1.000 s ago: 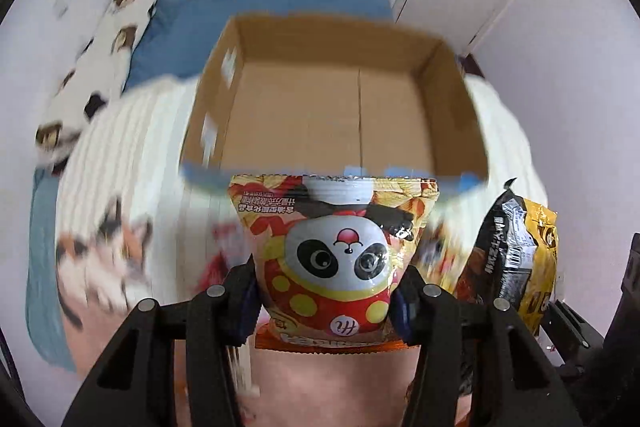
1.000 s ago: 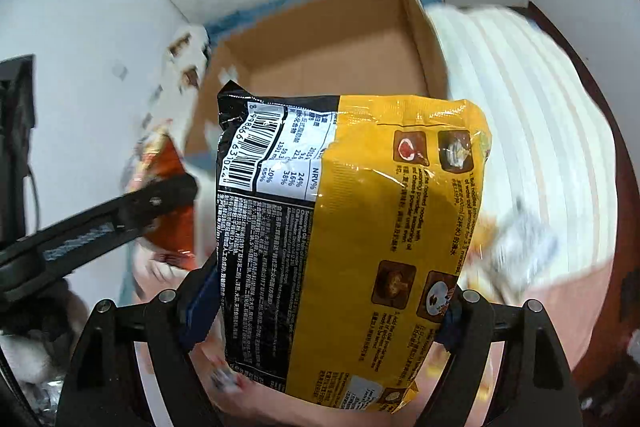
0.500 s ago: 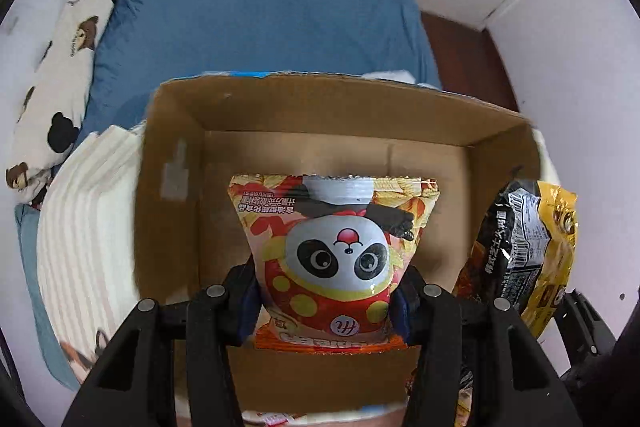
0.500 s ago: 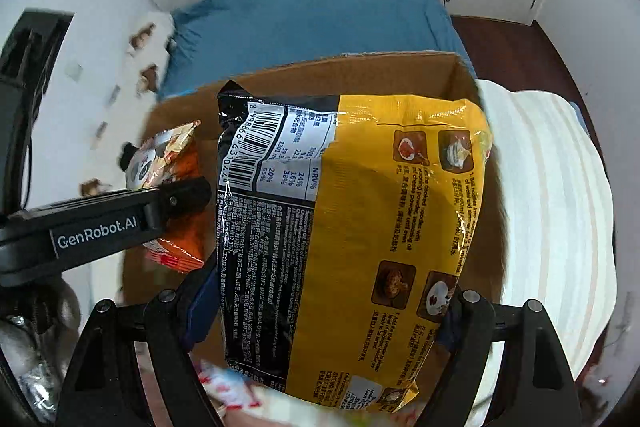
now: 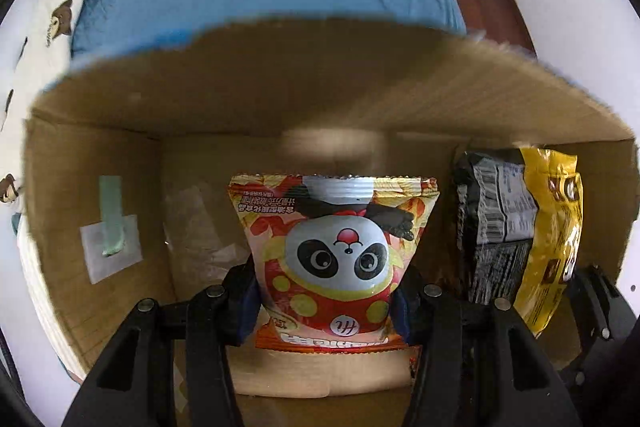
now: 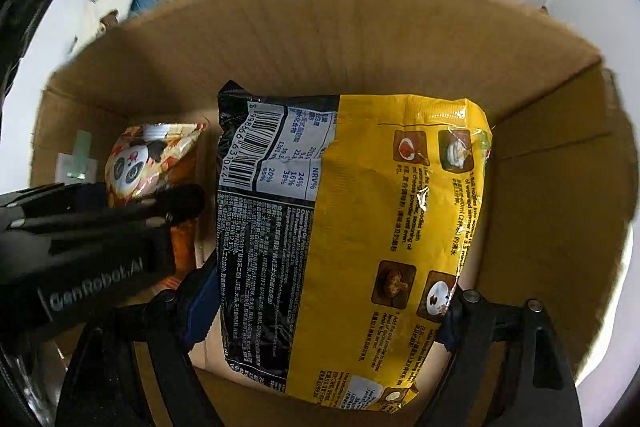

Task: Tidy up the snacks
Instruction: 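Carry both bags into the cardboard box and open both tools, then grasp the Franzzi cookie pack with the left tool while the right tool grasps the red-white sausage stick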

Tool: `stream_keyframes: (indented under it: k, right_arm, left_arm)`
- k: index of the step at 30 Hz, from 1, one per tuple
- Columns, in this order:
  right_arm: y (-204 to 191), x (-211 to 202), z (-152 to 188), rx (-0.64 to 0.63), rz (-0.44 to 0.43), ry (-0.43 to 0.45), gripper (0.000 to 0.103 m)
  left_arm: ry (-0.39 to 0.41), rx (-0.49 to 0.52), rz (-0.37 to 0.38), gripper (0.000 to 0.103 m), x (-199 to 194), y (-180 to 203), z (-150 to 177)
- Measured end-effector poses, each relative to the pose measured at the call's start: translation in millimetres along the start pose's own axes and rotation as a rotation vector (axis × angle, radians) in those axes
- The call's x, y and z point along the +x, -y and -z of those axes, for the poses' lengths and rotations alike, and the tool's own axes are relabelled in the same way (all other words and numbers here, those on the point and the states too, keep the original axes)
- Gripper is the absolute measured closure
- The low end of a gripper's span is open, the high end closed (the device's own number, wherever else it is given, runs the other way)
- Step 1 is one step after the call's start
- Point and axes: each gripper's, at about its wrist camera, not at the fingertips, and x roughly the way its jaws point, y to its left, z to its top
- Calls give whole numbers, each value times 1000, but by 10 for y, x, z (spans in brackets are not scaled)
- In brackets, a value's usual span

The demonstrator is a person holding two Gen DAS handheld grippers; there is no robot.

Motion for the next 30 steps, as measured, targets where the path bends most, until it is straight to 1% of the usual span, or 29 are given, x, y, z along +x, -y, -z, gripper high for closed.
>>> stream_keyframes:
  k: [1, 2, 3, 4, 7, 11, 13, 14, 15, 17, 22, 24, 26, 29, 30]
  right_arm:
    - [-12, 26, -14, 1, 5, -10, 13]
    - [5, 60, -27, 0, 18, -22, 6]
    - [-54, 87, -83, -2, 28, -21, 5]
    - [-44, 84, -88, -4, 34, -13, 5]
    - [0, 78, -92, 1, 30, 4, 4]
    - [106, 78, -14, 15, 23, 17, 4]
    - [158, -2, 56, 21, 16, 26, 4]
    - [185, -129, 202, 22, 12, 32, 3]
    - [148, -188, 250, 25, 9, 38, 3]
    - [121, -257, 366, 34, 7, 61, 3]
    - [145, -661, 679, 44, 32, 149, 3]
    - [218, -769, 772, 48, 39, 189, 3]
    - [234, -911, 958, 54, 50, 229, 3]
    - [225, -1151, 1239, 52, 60, 287, 3]
    - [141, -1255, 1231, 51, 63, 300, 3]
  left_arm:
    - [7, -5, -7, 44, 8, -8, -5]
    - [18, -3, -6, 29, 11, -12, -17]
    - [23, -2, -3, 22, 10, -13, -13]
    - [33, -7, 0, 12, 4, -29, -5]
    - [65, -28, 12, 10, -26, -81, 36]
    - [81, -53, 23, 9, -42, -166, 120]
    - [89, -61, 23, 9, -93, -194, 183]
    - [97, -61, 21, 9, -126, -201, 215]
    - [104, -59, 23, 9, -159, -208, 248]
    - [136, -55, 16, 9, -259, -144, 358]
    - [265, -54, -18, 9, -607, -159, 722]
    - [318, -44, -43, 9, -758, -159, 922]
    - [364, -42, -60, 9, -903, -173, 1121]
    - [405, -57, -55, 9, -1093, -228, 1326]
    - [420, -60, -60, 9, -1136, -220, 1384]
